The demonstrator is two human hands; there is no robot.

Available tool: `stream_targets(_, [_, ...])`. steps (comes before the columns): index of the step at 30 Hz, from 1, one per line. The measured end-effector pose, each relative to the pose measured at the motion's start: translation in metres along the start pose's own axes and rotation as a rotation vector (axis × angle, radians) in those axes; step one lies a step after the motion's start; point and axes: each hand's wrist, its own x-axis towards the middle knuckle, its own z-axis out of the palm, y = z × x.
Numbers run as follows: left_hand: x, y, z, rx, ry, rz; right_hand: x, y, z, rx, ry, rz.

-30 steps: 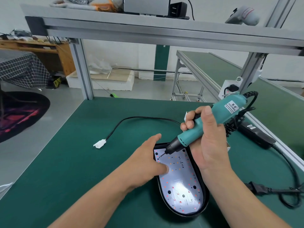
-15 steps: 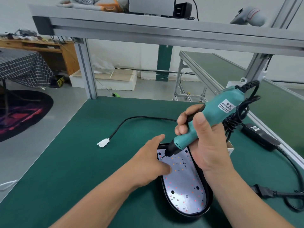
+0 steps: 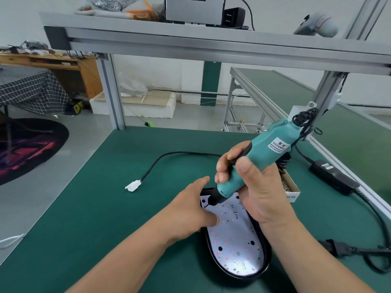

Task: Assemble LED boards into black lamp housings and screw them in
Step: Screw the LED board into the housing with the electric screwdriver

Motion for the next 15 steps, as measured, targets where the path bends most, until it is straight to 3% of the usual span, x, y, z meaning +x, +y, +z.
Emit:
stream_targets(9, [0.0,-0.002,-0.001,-0.043,-0.033,-0.003,0.001,-0.01,-0.013,0.042,0.077,-0.124])
stream_targets(15, [0.002,-0.006,-0.004,-0.062,0.0,0.036,0.006,-0.029,-0.047,0.043,0.399,-0.003])
